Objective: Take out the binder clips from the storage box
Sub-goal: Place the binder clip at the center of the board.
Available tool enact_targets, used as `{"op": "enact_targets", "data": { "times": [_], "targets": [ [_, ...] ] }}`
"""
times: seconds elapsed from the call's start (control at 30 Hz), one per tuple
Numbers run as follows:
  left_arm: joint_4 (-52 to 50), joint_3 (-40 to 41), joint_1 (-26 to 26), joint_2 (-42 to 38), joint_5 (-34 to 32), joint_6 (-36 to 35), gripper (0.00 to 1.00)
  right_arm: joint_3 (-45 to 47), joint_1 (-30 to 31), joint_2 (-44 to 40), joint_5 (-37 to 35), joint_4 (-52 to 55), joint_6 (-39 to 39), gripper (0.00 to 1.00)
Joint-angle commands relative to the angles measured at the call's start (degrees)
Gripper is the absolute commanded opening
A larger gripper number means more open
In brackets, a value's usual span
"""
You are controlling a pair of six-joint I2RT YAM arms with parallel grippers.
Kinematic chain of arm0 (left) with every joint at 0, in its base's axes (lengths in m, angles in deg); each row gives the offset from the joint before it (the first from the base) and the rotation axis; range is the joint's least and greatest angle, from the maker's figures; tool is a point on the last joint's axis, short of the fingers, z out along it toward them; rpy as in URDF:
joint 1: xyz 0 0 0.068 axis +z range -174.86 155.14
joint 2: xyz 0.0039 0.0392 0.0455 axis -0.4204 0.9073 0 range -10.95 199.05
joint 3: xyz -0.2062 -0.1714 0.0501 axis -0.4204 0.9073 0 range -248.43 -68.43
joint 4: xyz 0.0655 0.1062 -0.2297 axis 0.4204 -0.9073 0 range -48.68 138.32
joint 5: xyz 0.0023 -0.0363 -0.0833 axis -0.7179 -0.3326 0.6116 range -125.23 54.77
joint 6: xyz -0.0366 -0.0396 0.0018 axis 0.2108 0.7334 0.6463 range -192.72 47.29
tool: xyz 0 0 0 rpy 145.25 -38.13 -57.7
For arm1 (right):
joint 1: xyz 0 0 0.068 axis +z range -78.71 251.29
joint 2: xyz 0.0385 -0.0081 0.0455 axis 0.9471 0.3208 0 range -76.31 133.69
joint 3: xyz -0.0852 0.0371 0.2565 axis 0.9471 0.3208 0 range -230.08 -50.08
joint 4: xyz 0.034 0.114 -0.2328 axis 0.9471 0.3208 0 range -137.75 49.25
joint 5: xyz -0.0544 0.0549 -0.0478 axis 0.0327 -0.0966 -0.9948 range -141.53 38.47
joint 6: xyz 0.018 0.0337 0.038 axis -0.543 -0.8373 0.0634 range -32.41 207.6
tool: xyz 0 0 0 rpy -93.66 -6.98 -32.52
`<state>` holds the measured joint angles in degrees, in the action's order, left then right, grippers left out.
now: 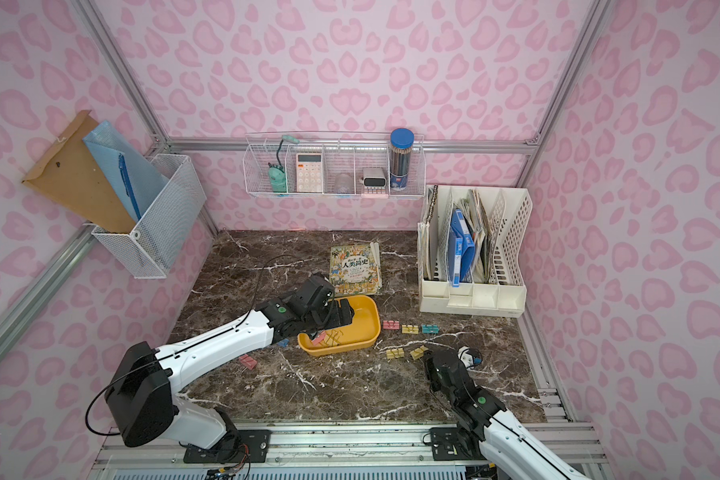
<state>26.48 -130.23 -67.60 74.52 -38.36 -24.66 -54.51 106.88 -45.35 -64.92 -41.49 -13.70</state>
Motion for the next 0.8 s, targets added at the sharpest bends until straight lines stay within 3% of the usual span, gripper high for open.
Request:
{"op": "enact_targets", "data": {
  "times": [0.0, 0.33, 0.43, 0.57, 0.77],
  "targets": [
    [-0.31, -0.4, 0.11, -0.23, -0.55, 0.0, 0.93, -0.85, 0.0, 1.0, 0.96, -1.0, 2.48, 0.14],
    [-0.12, -1.39, 0.31, 1.29, 0.3, -0.14, 0.93, -3.61, 0.0, 1.2, 4.5, -0.37, 9.82, 0.22],
    [-0.05, -1.33, 0.37, 1.52, 0.32, -0.1, 0.93, -3.16, 0.04, 0.77, 5.73, 0.02, 10.01, 0.16],
    [-0.08, -1.32, 0.36, 1.62, 0.39, -0.2, 0.93, -1.93, -0.05, -1.6, 5.74, 0.68, 9.96, 0.15],
    [-0.15, -1.38, 0.53, 1.59, 0.41, -0.37, 0.93, -3.91, 0.0, -3.66, 5.92, 5.6, 12.81, 0.21]
  ]
}}
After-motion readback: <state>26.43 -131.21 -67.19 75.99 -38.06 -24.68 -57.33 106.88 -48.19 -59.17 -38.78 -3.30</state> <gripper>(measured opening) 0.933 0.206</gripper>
